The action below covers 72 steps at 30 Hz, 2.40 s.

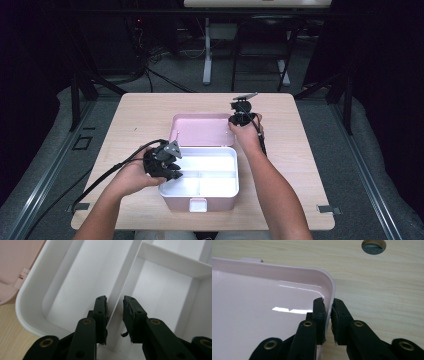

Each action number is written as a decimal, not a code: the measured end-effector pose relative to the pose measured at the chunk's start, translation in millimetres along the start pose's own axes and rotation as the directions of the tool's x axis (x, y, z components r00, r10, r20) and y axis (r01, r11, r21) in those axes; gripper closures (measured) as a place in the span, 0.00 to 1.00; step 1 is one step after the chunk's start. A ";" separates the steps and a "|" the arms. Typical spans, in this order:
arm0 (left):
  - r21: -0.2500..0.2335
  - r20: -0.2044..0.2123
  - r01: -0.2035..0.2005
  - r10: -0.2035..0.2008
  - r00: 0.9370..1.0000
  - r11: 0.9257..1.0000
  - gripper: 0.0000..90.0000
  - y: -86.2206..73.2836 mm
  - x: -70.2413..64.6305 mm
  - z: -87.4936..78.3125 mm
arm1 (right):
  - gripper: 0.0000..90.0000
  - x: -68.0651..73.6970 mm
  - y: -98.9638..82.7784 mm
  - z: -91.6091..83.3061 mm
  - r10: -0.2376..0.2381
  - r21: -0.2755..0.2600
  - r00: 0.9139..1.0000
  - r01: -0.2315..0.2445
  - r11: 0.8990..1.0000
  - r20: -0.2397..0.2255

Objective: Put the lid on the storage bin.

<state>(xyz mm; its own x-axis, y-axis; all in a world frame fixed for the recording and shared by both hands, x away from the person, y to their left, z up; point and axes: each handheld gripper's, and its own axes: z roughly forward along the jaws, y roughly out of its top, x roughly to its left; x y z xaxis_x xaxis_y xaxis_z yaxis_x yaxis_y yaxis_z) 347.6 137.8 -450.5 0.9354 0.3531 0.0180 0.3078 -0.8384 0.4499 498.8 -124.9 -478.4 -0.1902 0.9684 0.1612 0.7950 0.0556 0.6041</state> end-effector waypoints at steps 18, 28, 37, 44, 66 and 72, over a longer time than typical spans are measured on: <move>-0.002 0.002 0.003 -0.003 1.000 1.000 0.81 -0.2 0.4 0.1 | 0.94 4.8 7.3 -31.5 -0.010 -0.103 1.000 0.007 0.995 -0.025; -0.008 0.000 0.006 -0.006 1.000 1.000 0.83 -0.2 1.5 0.3 | 0.95 6.6 4.5 -57.1 -0.056 -0.181 0.997 0.047 0.982 -0.044; -0.010 0.000 0.008 -0.008 1.000 1.000 0.83 -0.3 1.2 0.4 | 0.96 8.2 -2.6 -79.2 -0.090 -0.255 0.994 0.072 0.964 -0.062; -0.010 -0.002 0.009 -0.009 1.000 1.000 0.83 -0.3 1.1 0.5 | 0.96 9.0 -10.0 -95.6 -0.109 -0.304 0.991 0.079 0.949 -0.083; -0.011 -0.004 0.011 -0.011 1.000 1.000 0.84 -0.4 1.2 0.4 | 0.97 11.6 -29.5 -123.0 -0.163 -0.374 0.981 0.114 0.921 -0.102; -0.013 -0.006 0.012 -0.012 1.000 1.000 0.84 -0.4 0.8 0.4 | 0.97 15.8 -41.3 -135.4 -0.206 -0.410 0.975 0.155 0.899 -0.082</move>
<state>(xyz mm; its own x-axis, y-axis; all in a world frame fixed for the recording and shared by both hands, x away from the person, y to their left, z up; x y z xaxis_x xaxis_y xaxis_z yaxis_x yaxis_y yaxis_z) 348.3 138.2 -451.0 0.9306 0.3656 0.0183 0.3165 -0.8288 0.4613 385.0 -144.8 -395.0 -0.3962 0.9130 0.0969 0.4489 0.1006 0.8879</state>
